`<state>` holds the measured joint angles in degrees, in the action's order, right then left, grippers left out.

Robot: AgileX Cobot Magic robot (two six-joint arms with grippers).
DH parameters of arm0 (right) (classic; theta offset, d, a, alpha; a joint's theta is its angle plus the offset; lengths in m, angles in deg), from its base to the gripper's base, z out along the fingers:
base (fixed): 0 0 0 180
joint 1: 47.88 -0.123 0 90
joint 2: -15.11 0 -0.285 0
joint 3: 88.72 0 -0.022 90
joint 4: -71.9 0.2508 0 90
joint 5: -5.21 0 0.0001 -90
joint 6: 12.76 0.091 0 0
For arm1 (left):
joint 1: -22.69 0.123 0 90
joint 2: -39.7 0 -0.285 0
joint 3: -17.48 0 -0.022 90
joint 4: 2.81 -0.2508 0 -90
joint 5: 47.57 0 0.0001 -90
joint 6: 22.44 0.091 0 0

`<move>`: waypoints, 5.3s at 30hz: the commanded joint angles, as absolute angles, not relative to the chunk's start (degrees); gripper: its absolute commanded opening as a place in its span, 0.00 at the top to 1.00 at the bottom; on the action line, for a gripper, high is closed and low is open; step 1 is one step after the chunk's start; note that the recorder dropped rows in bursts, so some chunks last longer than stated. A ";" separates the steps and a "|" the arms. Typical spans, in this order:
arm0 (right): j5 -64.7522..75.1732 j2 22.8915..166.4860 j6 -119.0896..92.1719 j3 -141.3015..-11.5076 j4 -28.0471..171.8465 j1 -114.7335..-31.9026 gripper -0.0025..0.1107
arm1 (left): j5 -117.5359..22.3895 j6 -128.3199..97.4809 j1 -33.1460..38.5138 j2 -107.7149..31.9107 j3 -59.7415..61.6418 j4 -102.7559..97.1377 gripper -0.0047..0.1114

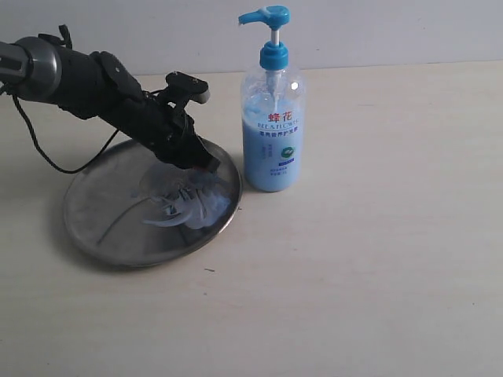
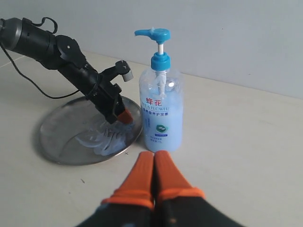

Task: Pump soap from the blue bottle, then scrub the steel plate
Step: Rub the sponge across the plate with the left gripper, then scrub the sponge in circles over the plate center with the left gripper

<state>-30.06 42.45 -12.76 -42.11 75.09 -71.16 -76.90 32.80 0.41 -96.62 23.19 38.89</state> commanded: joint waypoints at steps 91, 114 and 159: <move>-29.91 42.20 -12.76 -41.95 77.98 -71.19 0.98 | -85.11 21.01 -0.91 -98.07 23.03 32.08 0.96; -29.91 42.20 -12.76 -41.95 77.98 -71.19 0.98 | -79.07 6.82 -0.68 -98.07 23.03 15.05 0.96; -30.23 42.20 -12.76 -41.95 77.98 -71.19 0.98 | -87.85 2.41 -0.68 -98.07 23.03 13.06 0.96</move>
